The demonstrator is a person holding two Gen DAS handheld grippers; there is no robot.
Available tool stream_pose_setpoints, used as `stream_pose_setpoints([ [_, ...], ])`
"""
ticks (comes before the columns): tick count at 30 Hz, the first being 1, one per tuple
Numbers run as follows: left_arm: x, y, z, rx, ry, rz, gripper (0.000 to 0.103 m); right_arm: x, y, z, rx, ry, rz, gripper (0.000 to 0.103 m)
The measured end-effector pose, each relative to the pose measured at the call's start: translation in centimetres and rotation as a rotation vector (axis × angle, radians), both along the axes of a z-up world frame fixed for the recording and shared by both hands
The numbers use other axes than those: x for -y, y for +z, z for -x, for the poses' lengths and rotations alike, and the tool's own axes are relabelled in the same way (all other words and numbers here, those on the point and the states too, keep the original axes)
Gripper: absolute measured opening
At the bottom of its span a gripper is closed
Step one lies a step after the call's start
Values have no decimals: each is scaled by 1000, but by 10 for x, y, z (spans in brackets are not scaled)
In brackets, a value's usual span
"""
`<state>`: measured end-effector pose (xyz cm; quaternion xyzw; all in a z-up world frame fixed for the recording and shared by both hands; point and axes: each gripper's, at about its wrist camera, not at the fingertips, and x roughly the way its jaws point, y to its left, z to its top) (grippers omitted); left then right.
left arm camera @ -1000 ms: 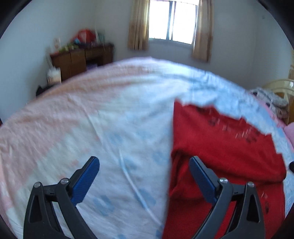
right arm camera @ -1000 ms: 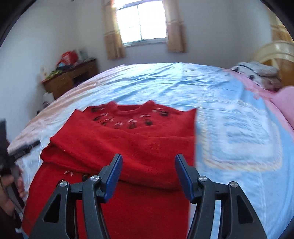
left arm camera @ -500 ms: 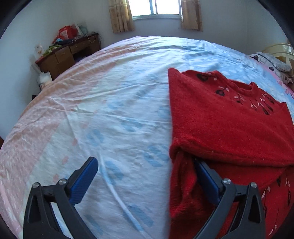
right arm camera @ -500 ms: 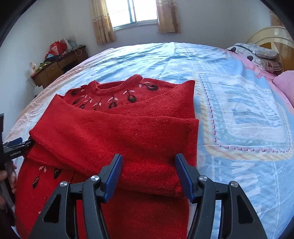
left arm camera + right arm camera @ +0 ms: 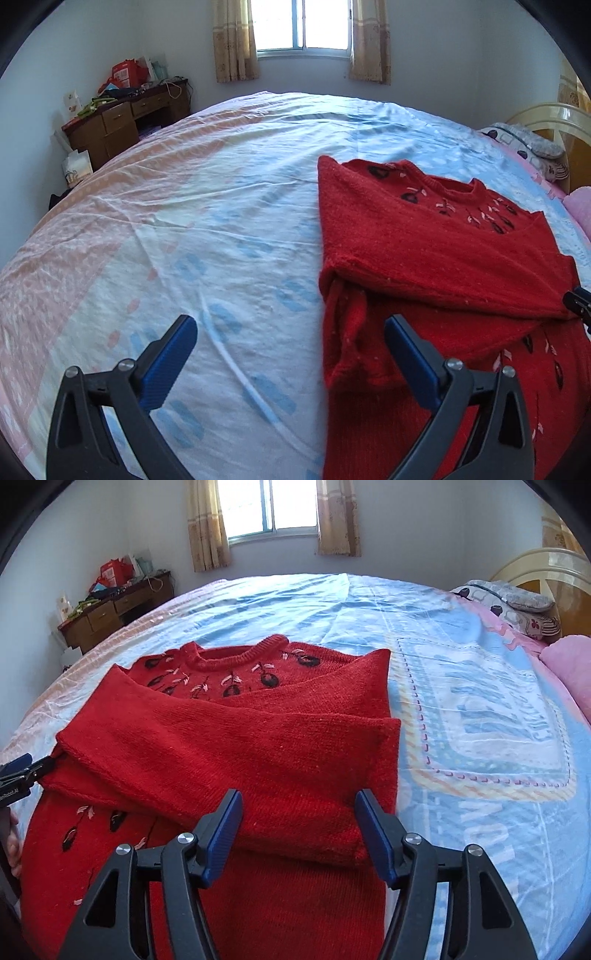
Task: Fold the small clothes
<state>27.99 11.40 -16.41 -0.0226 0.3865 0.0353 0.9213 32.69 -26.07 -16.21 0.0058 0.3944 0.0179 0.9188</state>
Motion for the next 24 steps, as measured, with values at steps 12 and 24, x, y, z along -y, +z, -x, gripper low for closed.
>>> stream_pose_setpoints([
  [12,7,17,30,35,-51,19,103,-10,15,42,37,15,5,65],
  [24,22,29,71,68,-112,11,103,-22,19,82,50,51,-29,65],
])
